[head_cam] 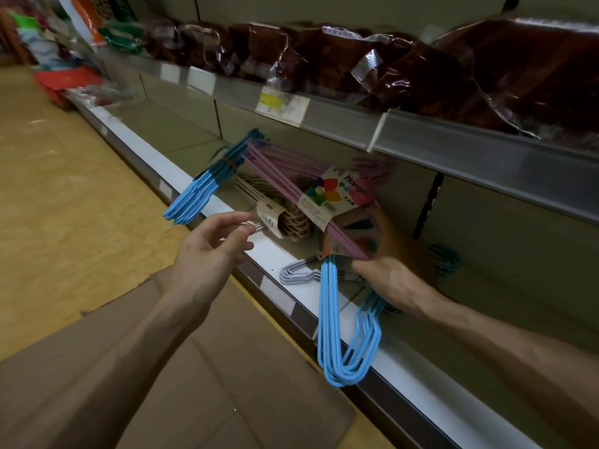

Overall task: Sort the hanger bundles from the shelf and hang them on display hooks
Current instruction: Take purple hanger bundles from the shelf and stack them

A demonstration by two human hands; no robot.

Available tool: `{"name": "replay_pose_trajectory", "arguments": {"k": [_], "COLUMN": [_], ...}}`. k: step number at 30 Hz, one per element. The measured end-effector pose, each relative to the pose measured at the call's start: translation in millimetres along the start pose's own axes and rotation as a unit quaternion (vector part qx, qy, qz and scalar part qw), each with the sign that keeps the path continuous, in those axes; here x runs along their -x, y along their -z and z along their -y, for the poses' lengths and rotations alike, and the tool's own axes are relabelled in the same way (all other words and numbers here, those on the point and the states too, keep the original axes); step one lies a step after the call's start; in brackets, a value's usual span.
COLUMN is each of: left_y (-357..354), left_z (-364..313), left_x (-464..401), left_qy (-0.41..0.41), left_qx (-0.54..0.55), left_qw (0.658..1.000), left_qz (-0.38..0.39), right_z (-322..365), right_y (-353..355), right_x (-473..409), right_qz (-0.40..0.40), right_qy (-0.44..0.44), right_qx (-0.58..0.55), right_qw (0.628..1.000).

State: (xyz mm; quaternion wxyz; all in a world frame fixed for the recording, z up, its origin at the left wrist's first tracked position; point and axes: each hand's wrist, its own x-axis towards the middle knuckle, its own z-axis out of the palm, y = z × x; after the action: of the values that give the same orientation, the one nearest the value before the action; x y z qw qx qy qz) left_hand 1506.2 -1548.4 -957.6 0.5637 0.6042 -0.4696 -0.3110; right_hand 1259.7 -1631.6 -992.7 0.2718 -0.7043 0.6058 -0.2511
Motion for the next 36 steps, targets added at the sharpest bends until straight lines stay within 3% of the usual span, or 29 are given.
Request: {"name": "replay_pose_trajectory", "arguments": {"k": [4,7,10,14,20,24,28,30,33,36], "left_y": [18.7,32.4,50.3,89.6,138.4,158.6,177.7,187.3,199.4,208.7], "left_z": [3.3,-0.9,-6.9,-8.6,-1.3,-3.8,-7.9,-10.1,-12.0,-12.7], "left_x": [0.2,1.5,1.6,3.6,26.9,37.6,46.5,50.6,58.0,64.0], "left_qy": [0.119,0.174,0.158,0.146,0.141,0.111,0.089,0.079,0.066,0.064], "left_qx": [0.082,0.185,0.264,0.340,0.391,0.381,0.384,0.392,0.406,0.399], "left_qw": [0.989,0.967,0.950,0.910,0.868,0.871,0.874,0.874,0.874,0.883], "left_qz": [0.024,0.002,-0.055,-0.188,-0.271,-0.288,-0.284,-0.276,-0.260,-0.241], "right_z": [24.0,49.1,73.0,100.2,126.6,140.4,161.8,173.5,187.6,200.0], "right_y": [-7.8,-20.2,-41.1,-71.6,-109.5,-125.8,-133.5,-132.4,-132.2,-139.0], "right_x": [16.4,34.6,50.6,62.8,77.9,82.6,77.5,73.5,78.1,89.7], "right_qz": [-0.016,-0.031,0.015,0.068,0.134,0.194,0.251,0.334,0.454,0.501], "right_qy": [0.088,0.174,0.219,0.279,0.328,0.268,0.124,0.029,-0.045,-0.083], "right_qx": [0.004,0.041,0.035,0.025,-0.015,-0.170,-0.263,-0.326,-0.375,-0.376], "right_qw": [0.996,0.983,0.975,0.958,0.935,0.928,0.923,0.884,0.807,0.775]}}
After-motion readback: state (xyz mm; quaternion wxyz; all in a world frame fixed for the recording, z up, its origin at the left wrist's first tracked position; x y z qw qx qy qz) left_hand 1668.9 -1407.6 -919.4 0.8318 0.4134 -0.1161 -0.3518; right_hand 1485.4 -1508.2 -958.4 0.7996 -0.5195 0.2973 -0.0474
